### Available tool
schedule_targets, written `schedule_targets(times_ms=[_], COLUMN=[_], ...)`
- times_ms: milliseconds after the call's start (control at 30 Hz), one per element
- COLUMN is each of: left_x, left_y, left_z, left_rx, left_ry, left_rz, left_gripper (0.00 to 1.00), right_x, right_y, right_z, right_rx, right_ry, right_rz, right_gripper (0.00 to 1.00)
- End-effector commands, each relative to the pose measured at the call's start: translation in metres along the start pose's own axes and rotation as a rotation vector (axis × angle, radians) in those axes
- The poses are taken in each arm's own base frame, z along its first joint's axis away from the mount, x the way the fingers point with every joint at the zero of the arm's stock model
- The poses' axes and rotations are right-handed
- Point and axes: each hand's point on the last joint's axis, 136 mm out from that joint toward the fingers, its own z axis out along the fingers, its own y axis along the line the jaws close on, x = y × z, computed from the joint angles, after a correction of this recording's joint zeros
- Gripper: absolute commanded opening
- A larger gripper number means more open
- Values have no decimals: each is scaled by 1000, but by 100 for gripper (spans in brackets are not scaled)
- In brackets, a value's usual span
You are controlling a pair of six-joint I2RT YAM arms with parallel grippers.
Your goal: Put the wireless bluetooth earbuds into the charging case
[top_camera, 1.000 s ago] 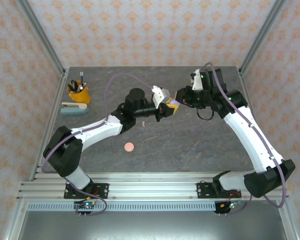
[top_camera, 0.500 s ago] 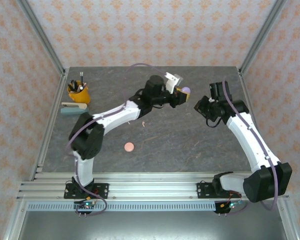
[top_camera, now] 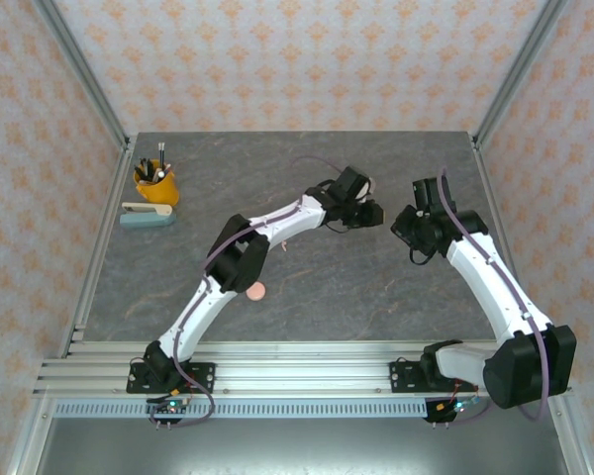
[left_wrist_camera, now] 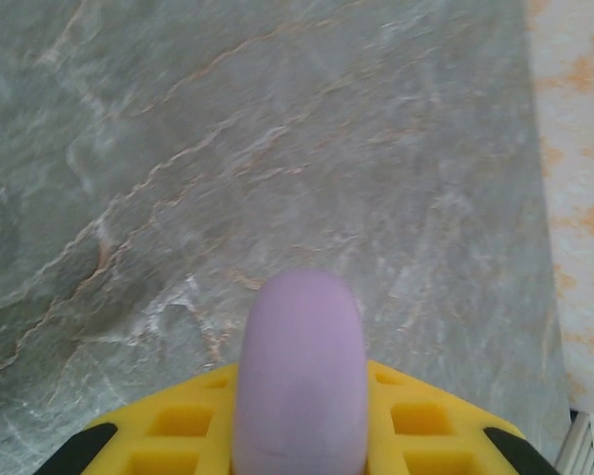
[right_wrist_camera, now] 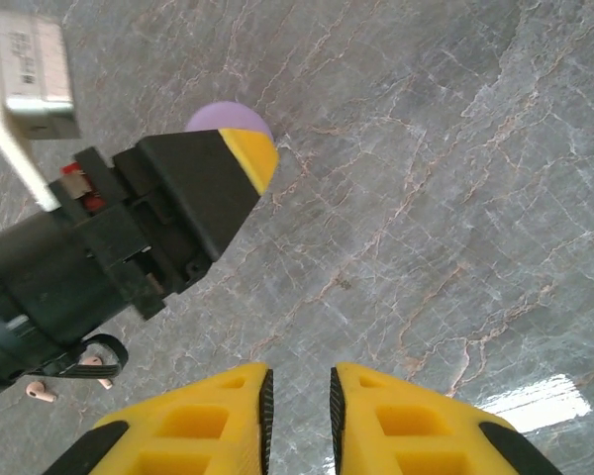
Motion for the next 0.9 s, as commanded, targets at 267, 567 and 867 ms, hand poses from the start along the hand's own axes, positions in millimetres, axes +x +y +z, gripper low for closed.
schedule_targets(times_ms=[267, 567, 867], left_x=[12, 7, -27], left_y=[35, 53, 53], left_z=[5, -11, -72], left_rx=[-193, -258, -342], left_ry=[57, 68, -17], left_rz=[-166, -151, -72], left_gripper=[17, 36, 66], right_x=[-11, -13, -14], right_y=[-1, 7, 12], right_z=[-11, -11, -25], right_rx=[12, -21, -49], right_ry=[-49, -49, -59], right_rz=[1, -17, -24], right_gripper=[29, 43, 63])
